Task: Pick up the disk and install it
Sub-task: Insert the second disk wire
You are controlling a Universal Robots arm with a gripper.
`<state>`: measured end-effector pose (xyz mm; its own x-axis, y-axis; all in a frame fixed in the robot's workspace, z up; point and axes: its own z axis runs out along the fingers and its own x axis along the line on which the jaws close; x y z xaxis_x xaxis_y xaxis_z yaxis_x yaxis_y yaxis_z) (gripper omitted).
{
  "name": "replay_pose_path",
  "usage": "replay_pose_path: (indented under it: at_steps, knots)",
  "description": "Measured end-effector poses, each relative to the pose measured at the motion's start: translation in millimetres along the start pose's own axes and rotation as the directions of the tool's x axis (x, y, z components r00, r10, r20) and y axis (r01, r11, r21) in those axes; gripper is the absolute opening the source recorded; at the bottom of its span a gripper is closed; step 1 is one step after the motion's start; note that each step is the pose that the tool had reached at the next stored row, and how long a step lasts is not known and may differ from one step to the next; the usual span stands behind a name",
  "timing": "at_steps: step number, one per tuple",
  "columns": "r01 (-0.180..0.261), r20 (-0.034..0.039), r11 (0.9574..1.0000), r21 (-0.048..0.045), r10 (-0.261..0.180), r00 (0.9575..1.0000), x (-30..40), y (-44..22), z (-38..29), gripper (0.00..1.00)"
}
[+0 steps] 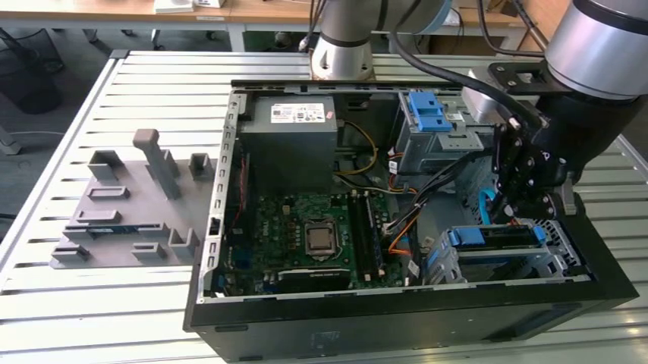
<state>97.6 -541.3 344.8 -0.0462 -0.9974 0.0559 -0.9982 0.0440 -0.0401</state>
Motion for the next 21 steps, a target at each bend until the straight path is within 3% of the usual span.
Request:
replay_pose_path:
  at_steps: [8,21]
  knots:
    - [0.000,0.0001,1.0000,0.0004,0.000,1.0000,4.4,0.0,5.5,0.16]
    - [0.001,-0.0001,1.0000,0.0006,-0.001,1.0000,4.3,0.1,9.6,0.16]
